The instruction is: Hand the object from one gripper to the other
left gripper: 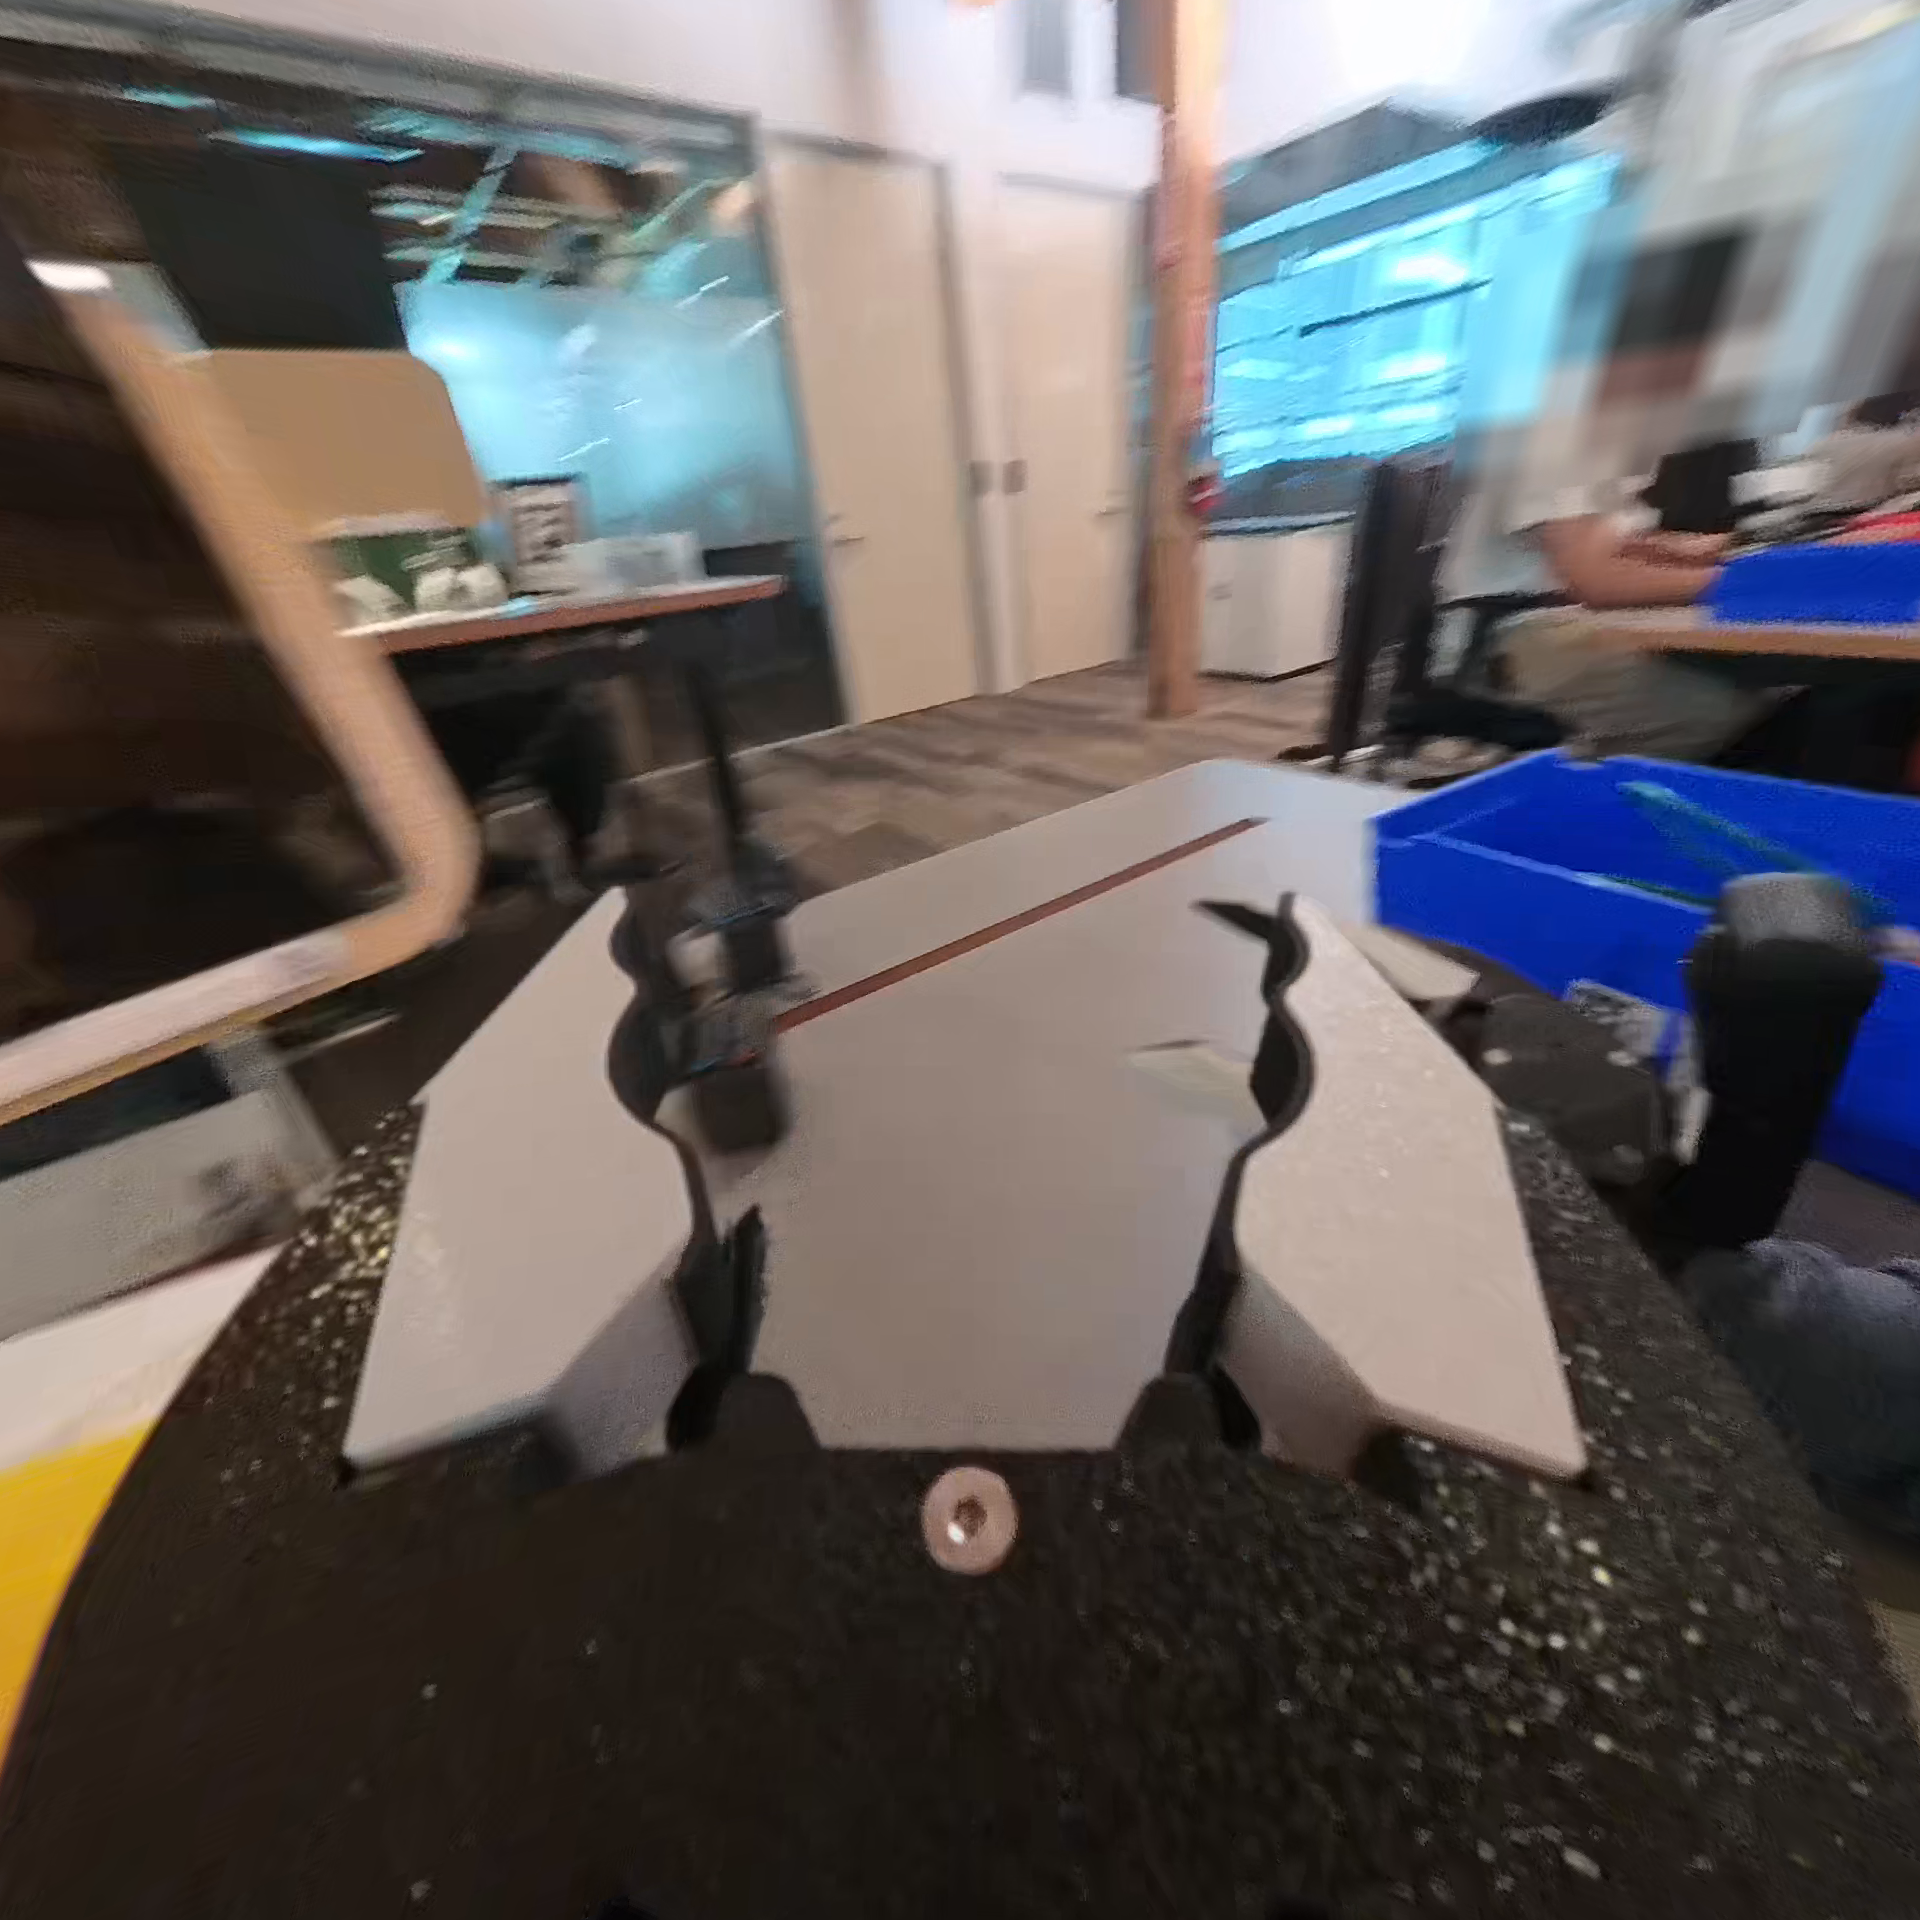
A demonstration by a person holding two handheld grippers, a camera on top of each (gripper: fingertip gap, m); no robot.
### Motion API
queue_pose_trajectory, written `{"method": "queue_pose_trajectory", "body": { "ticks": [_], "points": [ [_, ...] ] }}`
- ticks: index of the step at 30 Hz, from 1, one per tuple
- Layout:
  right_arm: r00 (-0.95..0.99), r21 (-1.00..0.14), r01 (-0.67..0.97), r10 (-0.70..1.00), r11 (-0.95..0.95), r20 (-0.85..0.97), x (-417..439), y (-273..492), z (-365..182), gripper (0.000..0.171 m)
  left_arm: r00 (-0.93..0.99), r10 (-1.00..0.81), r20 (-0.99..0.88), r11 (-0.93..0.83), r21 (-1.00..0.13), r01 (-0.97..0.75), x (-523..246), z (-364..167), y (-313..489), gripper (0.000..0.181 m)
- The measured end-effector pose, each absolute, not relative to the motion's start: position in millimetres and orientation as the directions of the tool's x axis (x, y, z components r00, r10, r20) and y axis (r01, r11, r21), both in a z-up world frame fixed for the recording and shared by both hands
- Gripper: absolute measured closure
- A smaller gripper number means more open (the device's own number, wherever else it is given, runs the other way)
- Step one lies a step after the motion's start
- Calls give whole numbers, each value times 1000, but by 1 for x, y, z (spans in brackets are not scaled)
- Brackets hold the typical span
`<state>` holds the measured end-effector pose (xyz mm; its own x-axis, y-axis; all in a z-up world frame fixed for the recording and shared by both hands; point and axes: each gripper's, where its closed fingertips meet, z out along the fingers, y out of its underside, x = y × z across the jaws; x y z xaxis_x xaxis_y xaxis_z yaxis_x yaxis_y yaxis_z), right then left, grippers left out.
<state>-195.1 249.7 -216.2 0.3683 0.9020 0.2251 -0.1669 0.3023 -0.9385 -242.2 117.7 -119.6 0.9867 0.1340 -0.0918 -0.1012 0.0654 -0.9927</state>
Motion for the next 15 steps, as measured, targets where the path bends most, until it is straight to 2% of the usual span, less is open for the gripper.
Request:
{"method": "queue_pose_trajectory", "body": {
  "ticks": [3, 5, 8, 11, 15],
  "points": [
    [360, -938, -164, 904, 306, 232, -197, 248, -217, 85, 907, 405, -116, -110, -991, -77, -299, -115, 41, 90],
    [355, -935, -157, 902, 317, 246, -198, 246, -217, 85, 848, 519, -108, -265, -963, 40, -337, -131, -7, 104],
    [348, -933, -153, 901, 327, 258, -199, 244, -218, 85, 809, 583, -72, -475, -839, 267, -376, -182, -62, 129],
    [344, -934, -160, 905, 318, 249, -197, 244, -217, 85, 829, 558, 35, -625, -639, 448, -385, -243, -88, 129],
    [346, -938, -170, 910, 302, 230, -196, 245, -217, 85, 859, 503, 93, -757, -432, 490, -380, -303, -101, 120]
  ]
}}
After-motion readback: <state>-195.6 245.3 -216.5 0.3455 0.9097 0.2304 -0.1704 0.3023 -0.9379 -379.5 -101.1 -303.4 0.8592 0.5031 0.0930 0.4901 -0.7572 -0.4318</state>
